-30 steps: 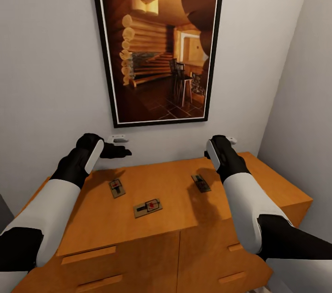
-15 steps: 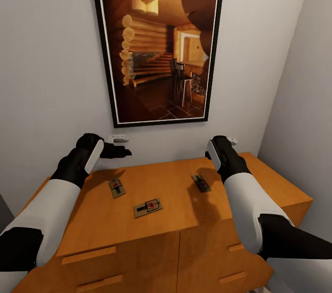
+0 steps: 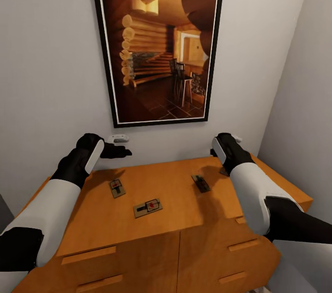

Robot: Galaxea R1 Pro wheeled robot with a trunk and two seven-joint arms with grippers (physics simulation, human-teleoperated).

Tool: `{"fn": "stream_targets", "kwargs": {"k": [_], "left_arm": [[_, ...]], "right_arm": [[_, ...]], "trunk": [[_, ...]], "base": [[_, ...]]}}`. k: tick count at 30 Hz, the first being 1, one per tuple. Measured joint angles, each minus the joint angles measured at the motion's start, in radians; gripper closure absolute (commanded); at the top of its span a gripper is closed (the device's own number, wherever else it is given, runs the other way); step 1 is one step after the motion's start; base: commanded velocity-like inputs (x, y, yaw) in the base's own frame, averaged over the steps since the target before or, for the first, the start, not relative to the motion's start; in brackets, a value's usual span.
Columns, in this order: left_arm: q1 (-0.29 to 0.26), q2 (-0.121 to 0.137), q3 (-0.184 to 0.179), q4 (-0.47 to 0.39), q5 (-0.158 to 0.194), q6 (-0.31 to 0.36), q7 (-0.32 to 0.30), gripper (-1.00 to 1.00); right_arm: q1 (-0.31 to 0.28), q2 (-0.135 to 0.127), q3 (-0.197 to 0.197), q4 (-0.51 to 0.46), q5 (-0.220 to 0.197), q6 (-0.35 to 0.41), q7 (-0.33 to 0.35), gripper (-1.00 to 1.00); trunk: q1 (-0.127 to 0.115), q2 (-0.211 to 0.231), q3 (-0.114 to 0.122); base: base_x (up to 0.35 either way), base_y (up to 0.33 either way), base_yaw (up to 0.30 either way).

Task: Take the four mousetraps from the cabinet in the bathroom and place them on the bathroom floor. Make sure all four end up on the same floor surface, and ensure that at least two of them are either under or directly next to the same bathroom sink.

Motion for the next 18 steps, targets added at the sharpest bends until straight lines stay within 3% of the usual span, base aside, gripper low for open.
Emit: {"fn": "stream_targets", "kwargs": {"k": [18], "left_arm": [[0.000, -0.009, 0.000, 0.001, 0.000, 0.000, 0.000, -1.00]], "right_arm": [[-0.019, -0.016, -0.001, 0.047, -0.010, -0.022, 0.001, -1.00]], "trunk": [[0.000, 0.000, 0.000]], "base": [[0.000, 0.000, 0.000]]}}
